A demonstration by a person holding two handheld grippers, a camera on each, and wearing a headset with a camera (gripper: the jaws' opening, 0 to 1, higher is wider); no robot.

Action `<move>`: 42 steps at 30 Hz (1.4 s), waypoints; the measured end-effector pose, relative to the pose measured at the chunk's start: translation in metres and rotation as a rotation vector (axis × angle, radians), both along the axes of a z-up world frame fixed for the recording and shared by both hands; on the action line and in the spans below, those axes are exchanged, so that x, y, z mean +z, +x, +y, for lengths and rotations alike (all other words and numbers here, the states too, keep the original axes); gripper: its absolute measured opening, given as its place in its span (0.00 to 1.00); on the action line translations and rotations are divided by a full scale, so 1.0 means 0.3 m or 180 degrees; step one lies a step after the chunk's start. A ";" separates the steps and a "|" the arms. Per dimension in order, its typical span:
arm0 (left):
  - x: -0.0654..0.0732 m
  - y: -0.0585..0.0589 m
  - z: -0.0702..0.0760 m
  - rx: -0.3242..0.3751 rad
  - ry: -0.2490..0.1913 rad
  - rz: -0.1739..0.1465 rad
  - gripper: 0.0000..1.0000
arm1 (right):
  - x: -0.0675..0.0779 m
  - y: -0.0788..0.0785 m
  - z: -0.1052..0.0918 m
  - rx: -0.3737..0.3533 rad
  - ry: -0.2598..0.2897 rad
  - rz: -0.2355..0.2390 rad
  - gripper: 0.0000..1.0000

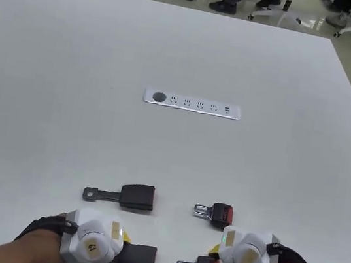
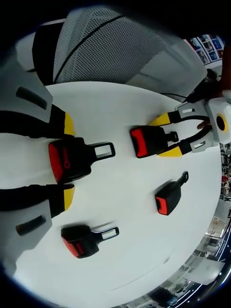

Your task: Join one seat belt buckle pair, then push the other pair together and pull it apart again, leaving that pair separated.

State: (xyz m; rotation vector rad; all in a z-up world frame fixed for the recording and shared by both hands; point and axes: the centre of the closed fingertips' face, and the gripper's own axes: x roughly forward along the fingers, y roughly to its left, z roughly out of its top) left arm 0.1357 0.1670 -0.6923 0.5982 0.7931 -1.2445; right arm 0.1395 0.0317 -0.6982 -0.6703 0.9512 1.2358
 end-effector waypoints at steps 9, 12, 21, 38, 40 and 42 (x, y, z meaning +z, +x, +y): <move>0.005 -0.002 -0.003 -0.0023 0.0028 0.0006 0.34 | 0.002 -0.003 0.058 0.0015 0.0070 -0.0009 0.35; 0.008 -0.003 -0.004 -0.0021 0.0034 0.0009 0.34 | 0.005 -0.003 0.079 0.0006 0.0104 -0.0011 0.35; -0.007 0.004 0.004 -0.0030 0.0063 0.0014 0.34 | 0.014 -0.002 0.129 -0.0049 0.0213 0.0003 0.35; -0.002 -0.003 0.000 -0.0042 0.0085 0.0021 0.34 | 0.008 -0.008 0.190 0.0036 0.0245 -0.0045 0.35; -0.010 0.000 0.003 -0.0045 0.0095 0.0022 0.34 | 0.009 -0.010 0.194 0.0040 0.0237 -0.0062 0.35; -0.008 -0.002 0.001 -0.0063 0.0114 0.0022 0.34 | 0.009 -0.007 0.196 0.0041 0.0236 -0.0062 0.34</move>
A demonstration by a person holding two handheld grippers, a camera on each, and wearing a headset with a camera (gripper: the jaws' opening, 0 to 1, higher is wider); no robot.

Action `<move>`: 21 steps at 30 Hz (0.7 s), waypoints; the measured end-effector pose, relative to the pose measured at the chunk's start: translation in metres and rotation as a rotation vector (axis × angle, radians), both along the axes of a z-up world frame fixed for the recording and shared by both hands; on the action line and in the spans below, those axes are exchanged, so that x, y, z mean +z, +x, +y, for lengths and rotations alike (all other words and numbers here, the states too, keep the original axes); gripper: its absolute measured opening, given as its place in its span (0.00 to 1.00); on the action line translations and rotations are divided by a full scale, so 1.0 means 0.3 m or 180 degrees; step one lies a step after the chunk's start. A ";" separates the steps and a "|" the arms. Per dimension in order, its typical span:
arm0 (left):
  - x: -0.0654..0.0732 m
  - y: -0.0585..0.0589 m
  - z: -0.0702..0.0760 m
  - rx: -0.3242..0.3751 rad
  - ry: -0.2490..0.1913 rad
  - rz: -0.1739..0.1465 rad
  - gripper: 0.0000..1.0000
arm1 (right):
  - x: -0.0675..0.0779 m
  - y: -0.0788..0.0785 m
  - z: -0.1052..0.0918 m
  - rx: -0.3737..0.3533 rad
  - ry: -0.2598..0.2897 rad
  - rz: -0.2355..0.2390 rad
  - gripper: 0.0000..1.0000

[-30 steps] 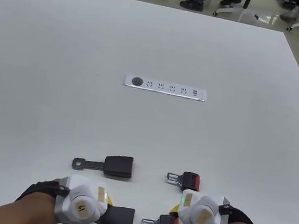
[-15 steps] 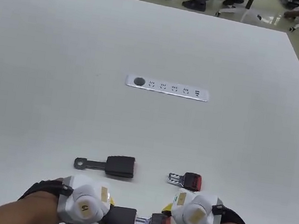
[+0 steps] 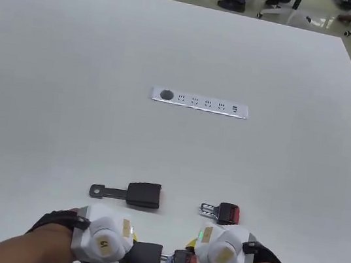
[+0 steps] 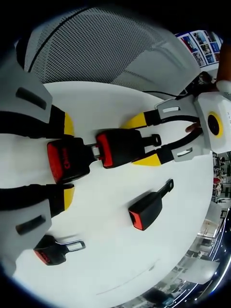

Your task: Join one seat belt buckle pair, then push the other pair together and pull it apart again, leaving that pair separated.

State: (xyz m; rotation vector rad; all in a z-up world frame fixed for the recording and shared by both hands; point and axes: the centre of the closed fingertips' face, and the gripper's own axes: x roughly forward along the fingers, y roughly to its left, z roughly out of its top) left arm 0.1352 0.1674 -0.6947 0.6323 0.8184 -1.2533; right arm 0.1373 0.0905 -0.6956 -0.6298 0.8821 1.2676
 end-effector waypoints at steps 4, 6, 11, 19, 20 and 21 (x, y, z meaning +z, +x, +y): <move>0.009 -0.004 -0.005 -0.0052 0.0013 0.0003 0.33 | 0.000 -0.003 0.008 0.0006 0.0000 -0.0027 0.34; 0.009 -0.003 -0.006 -0.0089 0.0014 0.0001 0.33 | -0.001 -0.002 0.010 -0.0003 0.0012 -0.0021 0.34; 0.007 -0.003 -0.007 -0.0176 0.0028 -0.0003 0.33 | 0.002 0.002 0.031 0.0002 0.0034 -0.0027 0.34; -0.001 -0.003 -0.007 -0.0296 0.0066 0.0004 0.33 | 0.008 0.005 0.059 0.0066 0.0037 -0.0042 0.33; -0.001 -0.003 -0.007 -0.0301 0.0065 0.0007 0.33 | 0.007 0.007 0.062 0.0063 0.0038 -0.0040 0.33; 0.001 -0.004 -0.007 -0.0311 0.0065 0.0006 0.33 | 0.007 0.004 0.068 0.0086 0.0024 -0.0038 0.33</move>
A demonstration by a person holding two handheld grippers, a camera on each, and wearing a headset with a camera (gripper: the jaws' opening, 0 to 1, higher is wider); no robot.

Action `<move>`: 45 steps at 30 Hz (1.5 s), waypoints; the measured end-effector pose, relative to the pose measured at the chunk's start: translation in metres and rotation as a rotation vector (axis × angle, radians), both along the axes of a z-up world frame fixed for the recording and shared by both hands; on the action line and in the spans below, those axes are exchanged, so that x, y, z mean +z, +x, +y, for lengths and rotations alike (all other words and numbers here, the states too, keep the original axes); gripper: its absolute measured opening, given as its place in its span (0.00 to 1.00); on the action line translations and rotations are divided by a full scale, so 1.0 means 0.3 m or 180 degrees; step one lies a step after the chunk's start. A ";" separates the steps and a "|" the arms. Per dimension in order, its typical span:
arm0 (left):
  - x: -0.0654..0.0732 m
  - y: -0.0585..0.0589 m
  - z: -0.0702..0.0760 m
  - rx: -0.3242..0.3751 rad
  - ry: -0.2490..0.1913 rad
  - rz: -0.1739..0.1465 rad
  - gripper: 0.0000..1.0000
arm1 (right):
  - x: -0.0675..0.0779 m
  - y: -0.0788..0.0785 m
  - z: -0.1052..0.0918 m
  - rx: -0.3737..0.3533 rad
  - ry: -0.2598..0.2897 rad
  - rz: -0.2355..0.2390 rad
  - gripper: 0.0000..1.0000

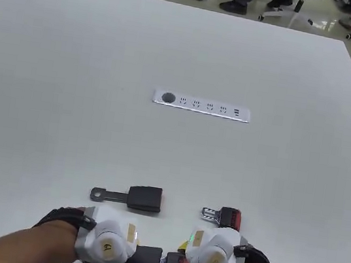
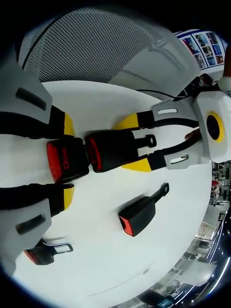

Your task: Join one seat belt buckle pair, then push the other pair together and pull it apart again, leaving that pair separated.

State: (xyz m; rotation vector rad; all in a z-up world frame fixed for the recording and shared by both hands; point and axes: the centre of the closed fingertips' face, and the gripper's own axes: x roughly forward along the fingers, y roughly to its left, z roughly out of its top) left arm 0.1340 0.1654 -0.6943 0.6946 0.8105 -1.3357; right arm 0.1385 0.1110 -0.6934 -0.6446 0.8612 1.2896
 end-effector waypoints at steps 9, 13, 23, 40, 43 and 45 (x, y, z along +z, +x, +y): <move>0.003 -0.005 -0.002 -0.0133 0.0028 0.0028 0.33 | -0.004 0.008 0.005 0.0069 -0.0059 -0.0012 0.33; 0.010 -0.005 -0.005 -0.0178 0.0026 0.0027 0.33 | -0.014 0.005 0.005 0.0049 -0.0059 0.0000 0.33; 0.004 0.005 0.003 -0.0225 -0.0004 0.0027 0.34 | -0.007 -0.004 0.006 -0.0016 0.0036 -0.0024 0.34; 0.005 0.004 0.012 -0.0216 -0.0161 0.0034 0.33 | -0.008 -0.006 -0.001 0.0043 0.0207 -0.0018 0.33; 0.003 0.006 0.014 -0.0199 -0.0204 0.0047 0.33 | -0.003 -0.009 0.001 0.0056 0.0251 -0.0016 0.33; 0.002 0.006 0.015 -0.0198 -0.0226 0.0044 0.33 | -0.003 -0.006 0.001 0.0057 0.0265 -0.0023 0.33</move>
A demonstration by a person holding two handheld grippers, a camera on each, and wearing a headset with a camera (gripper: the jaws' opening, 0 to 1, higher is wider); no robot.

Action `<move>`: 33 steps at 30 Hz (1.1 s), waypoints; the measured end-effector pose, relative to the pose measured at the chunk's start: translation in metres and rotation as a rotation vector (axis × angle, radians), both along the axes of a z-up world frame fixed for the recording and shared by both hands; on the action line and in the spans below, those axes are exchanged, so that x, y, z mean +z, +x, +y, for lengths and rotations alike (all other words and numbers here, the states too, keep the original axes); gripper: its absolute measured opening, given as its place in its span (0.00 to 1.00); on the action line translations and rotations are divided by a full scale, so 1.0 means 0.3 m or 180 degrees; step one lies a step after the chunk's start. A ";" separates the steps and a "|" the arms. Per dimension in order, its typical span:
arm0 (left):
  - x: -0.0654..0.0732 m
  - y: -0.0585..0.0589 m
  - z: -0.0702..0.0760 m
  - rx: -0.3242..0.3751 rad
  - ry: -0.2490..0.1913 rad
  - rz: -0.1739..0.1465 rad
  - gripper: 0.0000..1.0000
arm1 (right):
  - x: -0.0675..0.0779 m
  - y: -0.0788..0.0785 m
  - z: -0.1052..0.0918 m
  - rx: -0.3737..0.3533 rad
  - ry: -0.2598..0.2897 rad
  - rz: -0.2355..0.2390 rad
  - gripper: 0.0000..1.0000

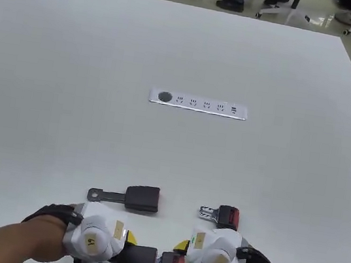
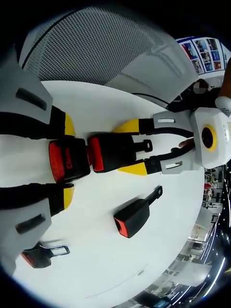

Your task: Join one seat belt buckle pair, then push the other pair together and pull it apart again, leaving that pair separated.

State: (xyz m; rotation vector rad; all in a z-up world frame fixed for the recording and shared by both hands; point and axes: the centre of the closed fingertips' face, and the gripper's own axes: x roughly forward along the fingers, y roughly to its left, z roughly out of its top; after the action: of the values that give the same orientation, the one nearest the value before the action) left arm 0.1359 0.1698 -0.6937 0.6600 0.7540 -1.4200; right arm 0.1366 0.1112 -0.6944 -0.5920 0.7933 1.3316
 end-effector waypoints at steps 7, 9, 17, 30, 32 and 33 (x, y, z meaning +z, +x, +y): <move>-0.002 -0.004 0.002 -0.0003 -0.0039 0.0015 0.33 | -0.004 0.001 0.001 -0.0012 0.0055 -0.0022 0.32; -0.003 -0.005 0.002 -0.0006 -0.0049 0.0011 0.33 | -0.002 -0.001 0.000 -0.0012 0.0080 -0.0029 0.32; 0.000 -0.008 0.001 -0.0009 -0.0076 0.0038 0.33 | 0.003 0.000 -0.005 -0.0006 0.0154 0.0001 0.32; 0.002 -0.014 -0.001 0.0035 -0.0099 0.0072 0.33 | 0.007 -0.002 0.001 -0.0060 0.0264 -0.0012 0.33; 0.001 -0.015 -0.003 0.0007 -0.0048 0.0050 0.33 | 0.001 -0.001 0.004 -0.0033 0.0224 -0.0057 0.33; 0.002 -0.016 -0.004 -0.0001 -0.0030 0.0037 0.33 | 0.004 -0.003 0.006 -0.0049 0.0219 -0.0057 0.34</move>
State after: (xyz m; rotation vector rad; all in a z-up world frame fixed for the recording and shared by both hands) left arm 0.1312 0.1685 -0.6931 0.6451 0.7560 -1.4279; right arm 0.1358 0.1129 -0.6931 -0.5418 0.7333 1.3325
